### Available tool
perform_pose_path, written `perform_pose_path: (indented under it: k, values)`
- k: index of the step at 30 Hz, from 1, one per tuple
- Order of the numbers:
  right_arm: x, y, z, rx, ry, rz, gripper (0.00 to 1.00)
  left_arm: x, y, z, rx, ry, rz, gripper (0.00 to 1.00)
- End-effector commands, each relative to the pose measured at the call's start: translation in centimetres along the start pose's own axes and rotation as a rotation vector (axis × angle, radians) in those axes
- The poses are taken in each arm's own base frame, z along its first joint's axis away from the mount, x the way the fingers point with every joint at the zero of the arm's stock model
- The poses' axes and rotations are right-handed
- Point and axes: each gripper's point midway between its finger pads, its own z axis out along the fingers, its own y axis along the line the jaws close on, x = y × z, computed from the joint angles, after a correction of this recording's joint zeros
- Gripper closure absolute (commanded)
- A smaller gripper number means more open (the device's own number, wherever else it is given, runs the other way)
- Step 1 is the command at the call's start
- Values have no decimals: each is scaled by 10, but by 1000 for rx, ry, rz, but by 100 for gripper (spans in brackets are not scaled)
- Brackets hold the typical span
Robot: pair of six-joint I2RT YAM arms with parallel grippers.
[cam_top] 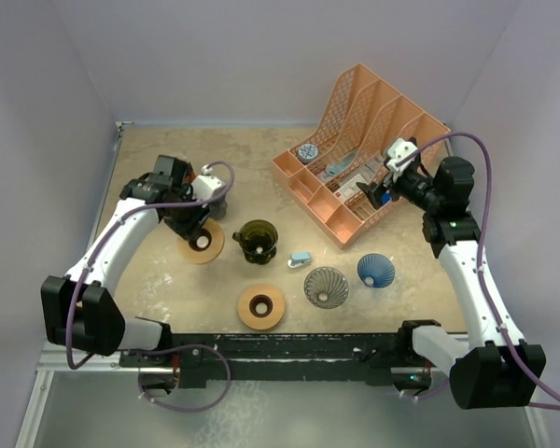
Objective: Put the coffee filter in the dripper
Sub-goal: Pick up the dripper holder from the center of the board, then place the dripper holder onto the coffee server.
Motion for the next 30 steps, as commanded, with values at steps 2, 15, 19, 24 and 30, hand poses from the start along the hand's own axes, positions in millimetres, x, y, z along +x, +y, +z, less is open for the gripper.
perform_pose_path:
  k: [2, 15, 19, 24, 30]
  values:
    - [-4, -9, -1, 36, -13, -27, 0, -60, -26, -31, 40, -136, 45, 79]
    - [-5, -12, -5, 67, -10, -43, 0, -131, -71, 7, 145, -126, 117, 78]
    - [-4, -12, -6, 67, -9, -44, 0, -132, -82, 25, 164, -82, 121, 78]
    - [-3, -11, -5, 60, -8, -41, 0, -132, -93, 40, 167, -52, 122, 78]
    - [-3, -10, -5, 56, -10, -41, 0, -135, -91, 51, 127, -32, 105, 77]
